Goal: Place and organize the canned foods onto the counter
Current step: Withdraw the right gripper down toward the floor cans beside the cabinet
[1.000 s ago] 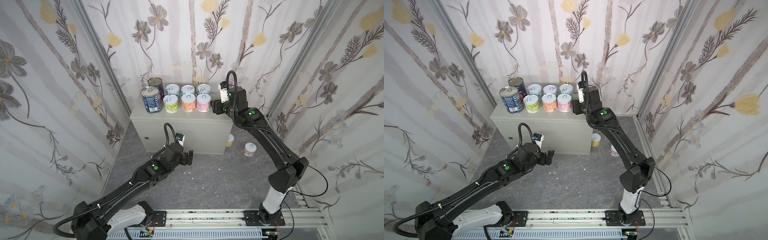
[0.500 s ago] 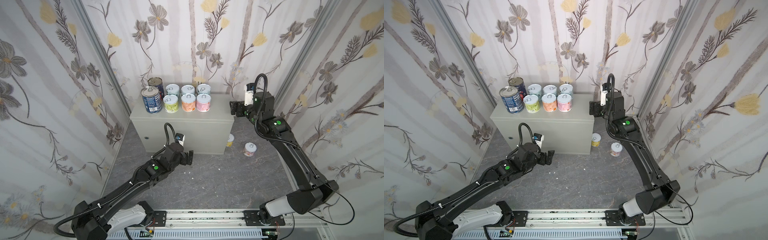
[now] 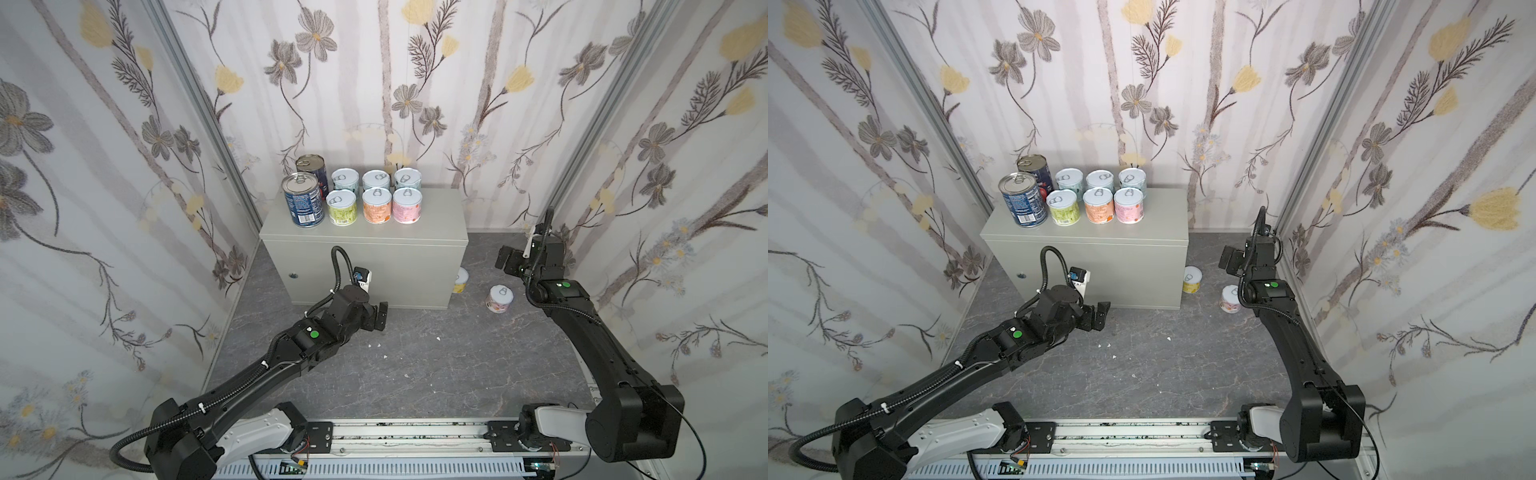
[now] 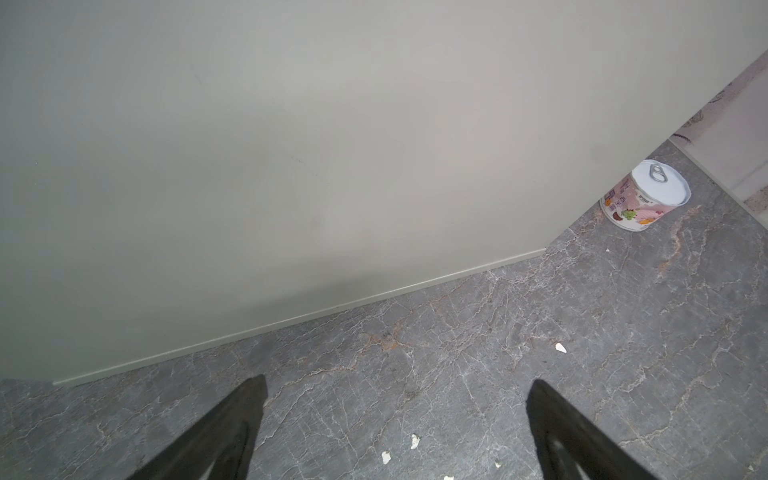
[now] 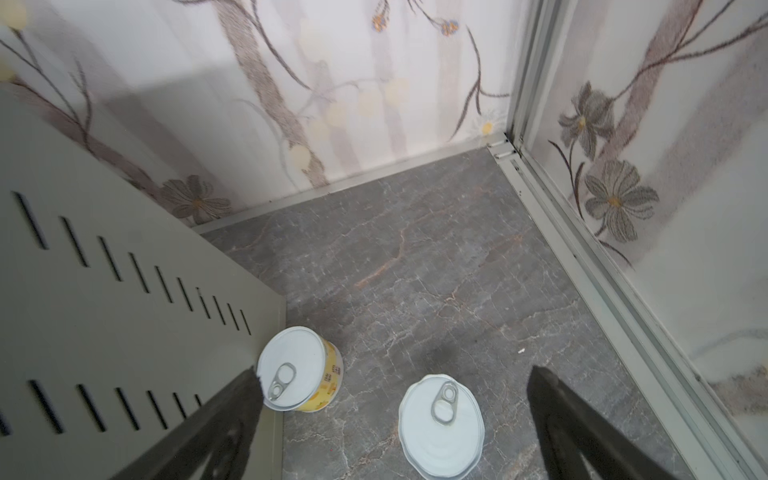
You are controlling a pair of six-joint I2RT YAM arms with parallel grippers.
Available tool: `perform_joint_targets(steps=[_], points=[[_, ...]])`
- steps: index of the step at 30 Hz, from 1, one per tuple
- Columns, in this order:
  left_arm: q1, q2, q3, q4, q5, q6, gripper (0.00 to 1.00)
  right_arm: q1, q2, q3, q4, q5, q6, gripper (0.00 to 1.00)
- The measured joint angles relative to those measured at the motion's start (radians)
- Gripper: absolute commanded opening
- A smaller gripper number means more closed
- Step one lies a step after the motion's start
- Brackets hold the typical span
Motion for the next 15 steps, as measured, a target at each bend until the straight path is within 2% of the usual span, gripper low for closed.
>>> perform_joint_targets(steps=[9, 15], points=[[0.000, 0.014, 0.000, 0.000, 0.004, 0.000, 1.00, -0.035, 0.194, -0.029, 0.033, 0.029, 0.054, 1.00], [0.000, 0.082, 0.000, 0.006, 0.014, 0.002, 1.00, -0.066, 0.274, -0.048, 0.036, 0.027, 0.083, 1.00]])
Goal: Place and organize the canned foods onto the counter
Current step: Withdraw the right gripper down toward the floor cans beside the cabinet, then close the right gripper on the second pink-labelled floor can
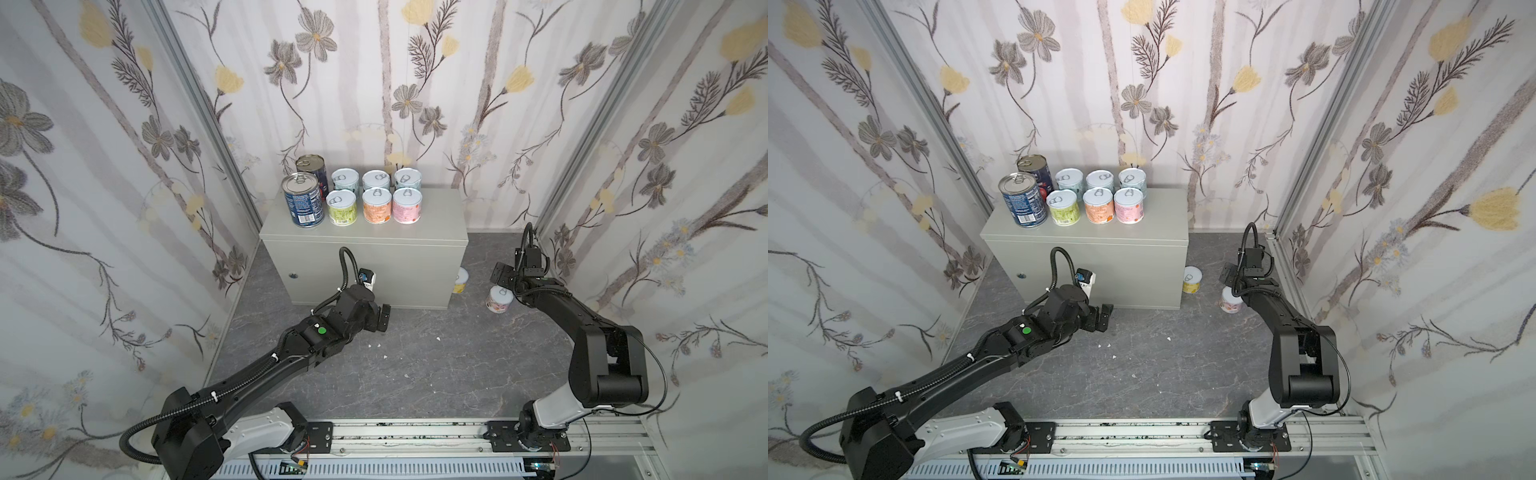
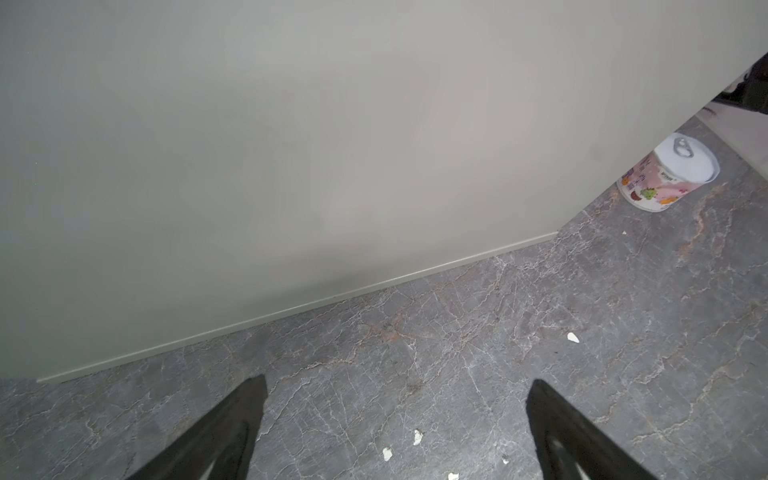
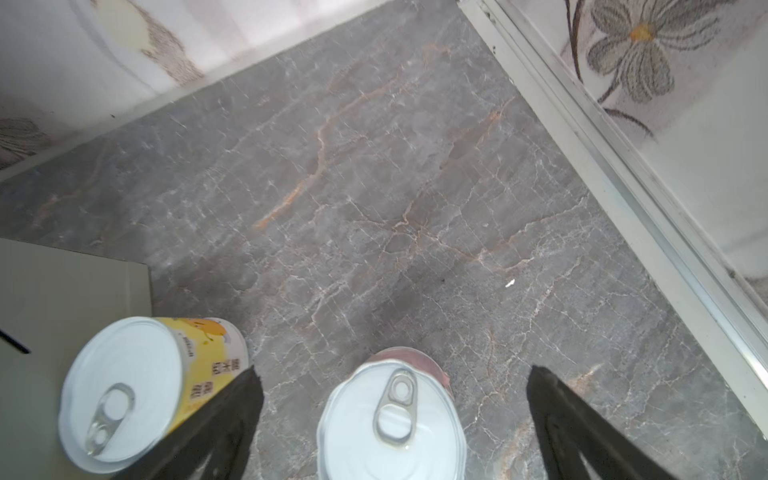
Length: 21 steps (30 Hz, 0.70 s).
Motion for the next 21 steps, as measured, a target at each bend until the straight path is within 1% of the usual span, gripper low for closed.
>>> perform_joint_targets(steps=[3, 10, 21], points=[[0.000, 0.042, 0.003, 0.000, 0.015, 0.000, 1.00, -0.010, 0.029, -0.015, 0.008, -0.005, 0.013, 1.00], [0.000, 0.126, 0.014, 0.002, 0.051, -0.007, 1.00, -0.013, 0.085, -0.029, 0.037, -0.061, 0.017, 1.00], [-0.003, 0.175, 0.021, 0.001, 0.061, -0.026, 1.00, -0.014, 0.108, -0.048, 0.039, -0.142, -0.021, 1.00]])
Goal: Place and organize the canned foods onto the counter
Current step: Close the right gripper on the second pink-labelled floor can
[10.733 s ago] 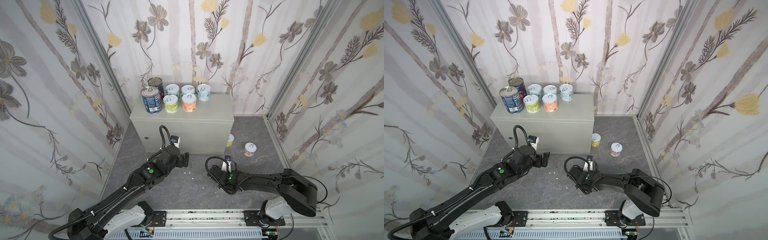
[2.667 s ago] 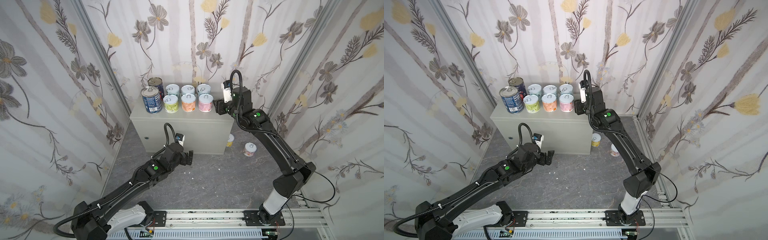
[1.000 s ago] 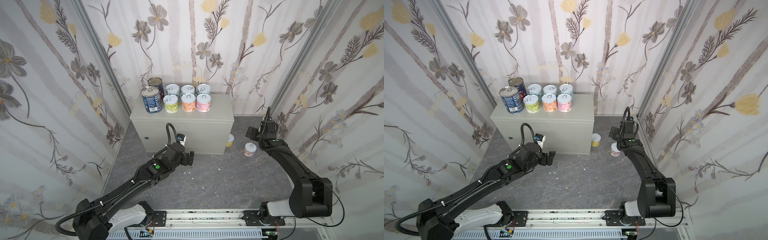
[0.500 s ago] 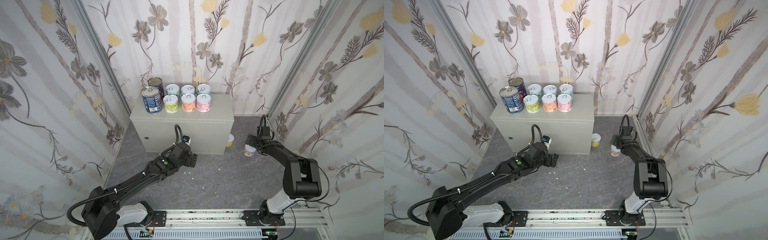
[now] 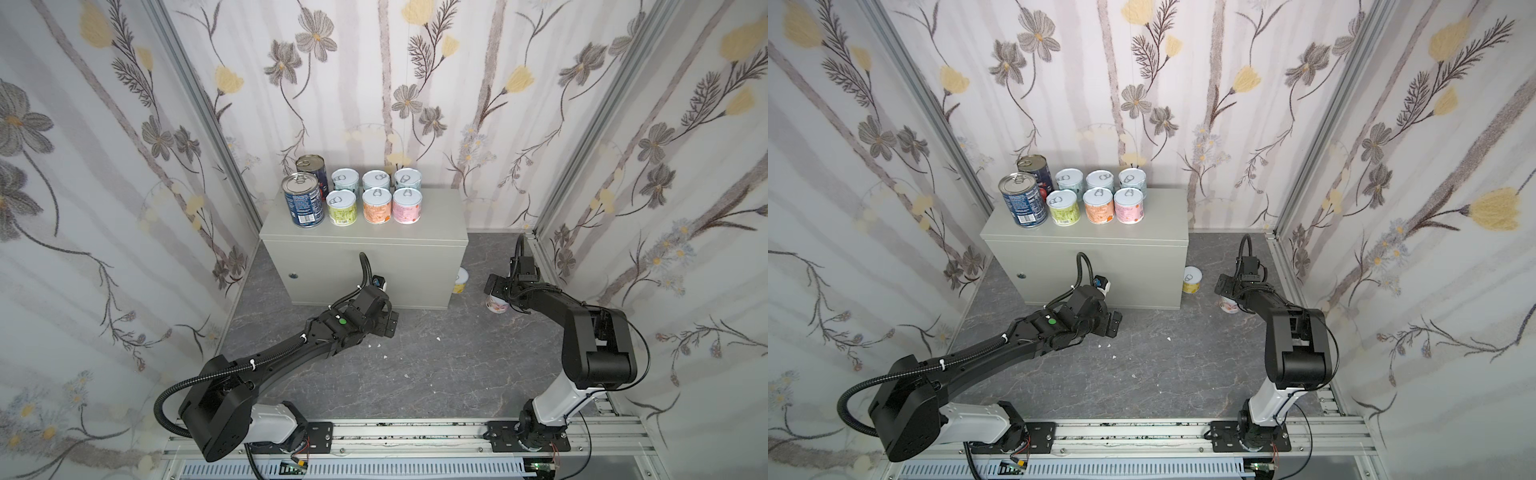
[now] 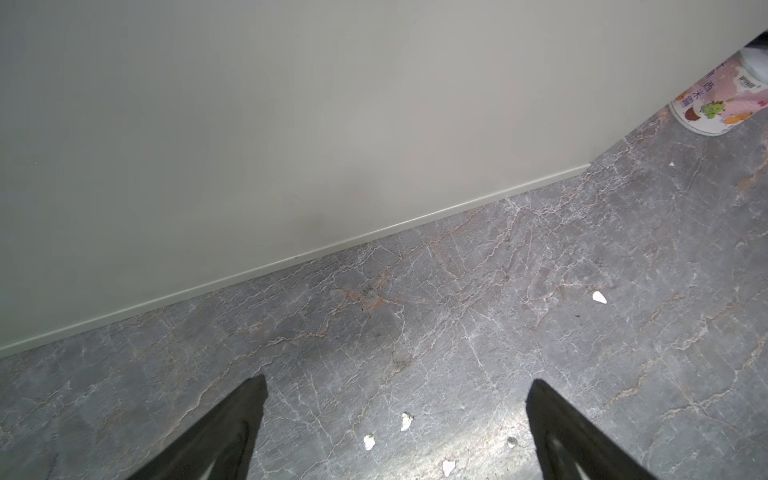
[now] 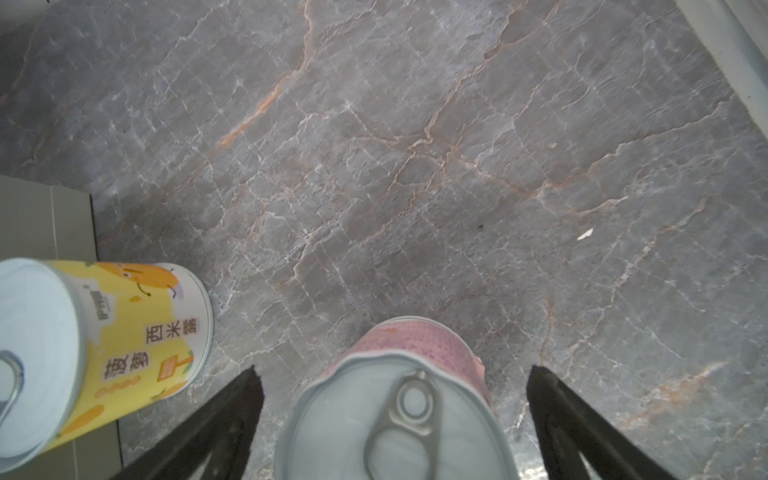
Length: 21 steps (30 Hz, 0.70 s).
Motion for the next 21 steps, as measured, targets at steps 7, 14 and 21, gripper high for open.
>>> perform_joint_targets(steps=[7, 14, 21], points=[[-0.003, 0.000, 0.002, 0.002, 0.008, -0.003, 1.00, 0.000, 0.028, 0.001, -0.018, -0.027, -0.014, 0.99], [-0.010, -0.023, 0.000, 0.003, 0.007, -0.003, 1.00, 0.001, 0.058, 0.029, -0.041, -0.042, -0.019, 0.97], [-0.018, -0.039, -0.005, 0.003, 0.006, -0.003, 1.00, 0.023, 0.086, 0.071, -0.079, -0.013, -0.038, 0.93]])
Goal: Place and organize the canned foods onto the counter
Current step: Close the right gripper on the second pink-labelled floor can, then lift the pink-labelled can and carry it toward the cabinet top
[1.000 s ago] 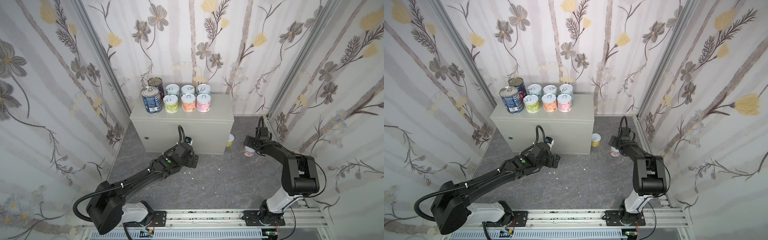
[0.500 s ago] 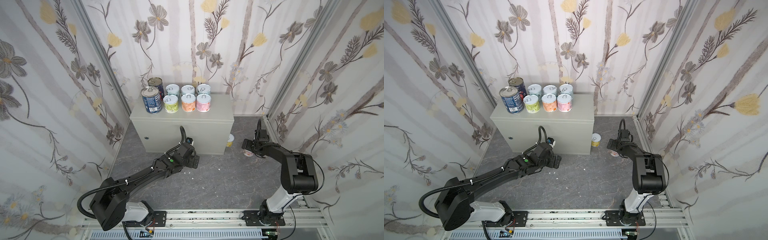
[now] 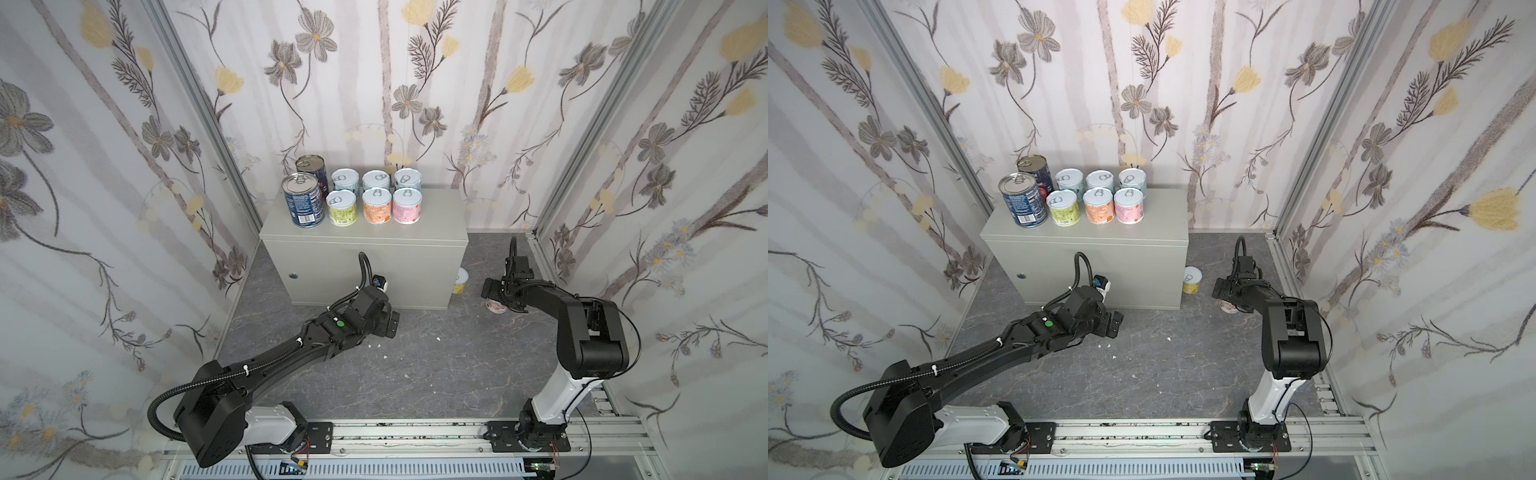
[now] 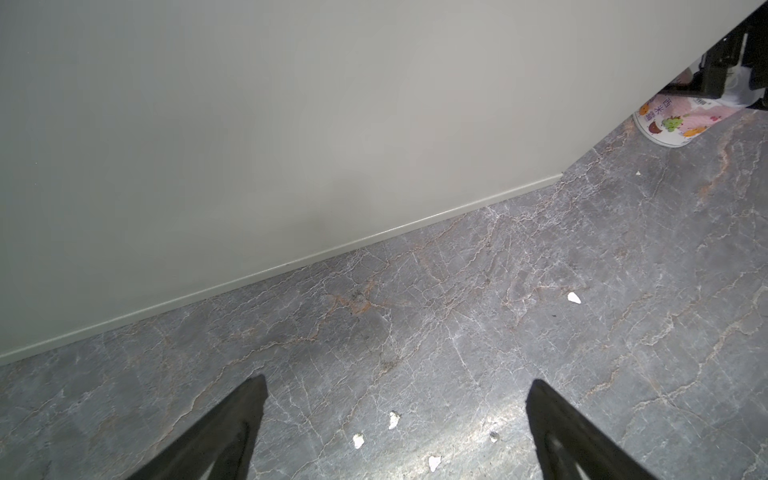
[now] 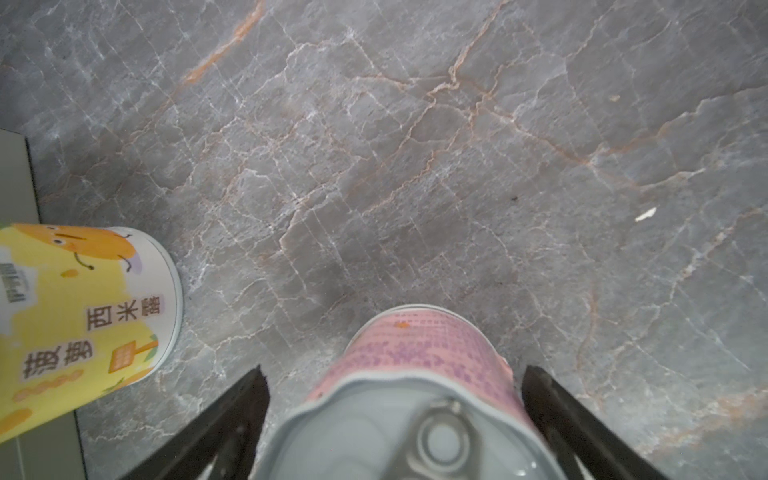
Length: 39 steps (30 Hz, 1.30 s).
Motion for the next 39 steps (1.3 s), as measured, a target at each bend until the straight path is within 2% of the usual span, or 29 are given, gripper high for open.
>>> perform_joint_targets(steps=[5, 14, 19, 22, 31, 39], points=[[-0.008, -0.004, -0.001, 0.000, -0.006, 0.000, 1.00, 0.011, 0.006, 0.009, -0.025, 0.016, -0.004, 0.87], [-0.019, -0.009, -0.005, 0.000, -0.010, 0.000, 1.00, 0.017, 0.019, 0.019, -0.081, 0.042, -0.033, 0.84], [-0.023, -0.010, -0.006, 0.000, -0.015, 0.000, 1.00, 0.018, 0.018, 0.018, -0.087, 0.050, -0.041, 0.70], [-0.028, -0.011, -0.008, -0.001, -0.018, 0.000, 1.00, 0.019, 0.011, 0.018, -0.096, 0.052, -0.045, 0.65], [-0.035, -0.016, -0.009, 0.000, -0.027, 0.000, 1.00, 0.041, -0.073, 0.047, -0.163, 0.060, -0.052, 0.60], [-0.049, -0.022, -0.010, -0.001, -0.034, 0.001, 1.00, 0.086, -0.183, 0.177, -0.272, 0.056, -0.083, 0.59]])
